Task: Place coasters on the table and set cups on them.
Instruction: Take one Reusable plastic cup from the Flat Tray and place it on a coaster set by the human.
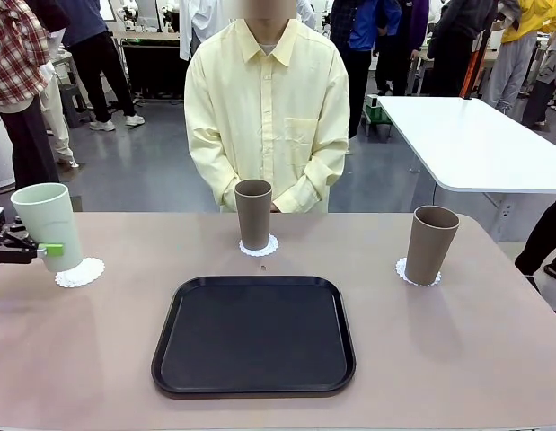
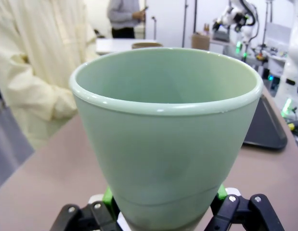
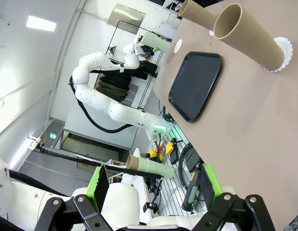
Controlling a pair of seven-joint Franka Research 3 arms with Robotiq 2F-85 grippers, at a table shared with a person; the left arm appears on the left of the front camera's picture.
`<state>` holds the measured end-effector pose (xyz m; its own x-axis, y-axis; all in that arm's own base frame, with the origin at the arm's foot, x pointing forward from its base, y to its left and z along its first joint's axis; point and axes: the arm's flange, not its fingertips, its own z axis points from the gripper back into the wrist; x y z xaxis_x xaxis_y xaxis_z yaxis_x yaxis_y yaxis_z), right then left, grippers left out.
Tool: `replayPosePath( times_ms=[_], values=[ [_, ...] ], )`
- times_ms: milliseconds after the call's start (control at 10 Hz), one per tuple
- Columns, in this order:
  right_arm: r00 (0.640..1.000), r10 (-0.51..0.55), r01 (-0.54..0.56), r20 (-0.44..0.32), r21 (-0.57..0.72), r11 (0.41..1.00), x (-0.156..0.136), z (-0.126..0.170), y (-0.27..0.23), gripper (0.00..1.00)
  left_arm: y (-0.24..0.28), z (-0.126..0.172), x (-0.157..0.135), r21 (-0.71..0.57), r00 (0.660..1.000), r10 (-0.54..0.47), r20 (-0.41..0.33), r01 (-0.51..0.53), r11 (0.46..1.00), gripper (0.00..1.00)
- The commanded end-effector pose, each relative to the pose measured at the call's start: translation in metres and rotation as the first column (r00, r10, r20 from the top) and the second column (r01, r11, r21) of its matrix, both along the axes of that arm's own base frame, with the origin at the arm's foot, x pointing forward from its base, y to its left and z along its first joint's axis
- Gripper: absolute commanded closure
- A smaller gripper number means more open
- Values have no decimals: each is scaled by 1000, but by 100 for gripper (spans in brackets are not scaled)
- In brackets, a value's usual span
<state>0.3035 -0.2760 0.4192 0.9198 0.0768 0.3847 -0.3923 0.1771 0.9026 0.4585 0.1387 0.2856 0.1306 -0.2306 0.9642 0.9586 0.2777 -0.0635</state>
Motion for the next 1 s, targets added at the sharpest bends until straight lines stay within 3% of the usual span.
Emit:
replayPosePath(
  times_ms=[0,900],
  values=[
    [1000,0,0,-7,1,1000,0,1,0,0,7,-4,5,3,999,-32,42,32,999,16],
    [1000,0,0,-7,1,1000,0,1,0,0,6,-43,31,-17,996,-66,62,67,998,16]
  ],
)
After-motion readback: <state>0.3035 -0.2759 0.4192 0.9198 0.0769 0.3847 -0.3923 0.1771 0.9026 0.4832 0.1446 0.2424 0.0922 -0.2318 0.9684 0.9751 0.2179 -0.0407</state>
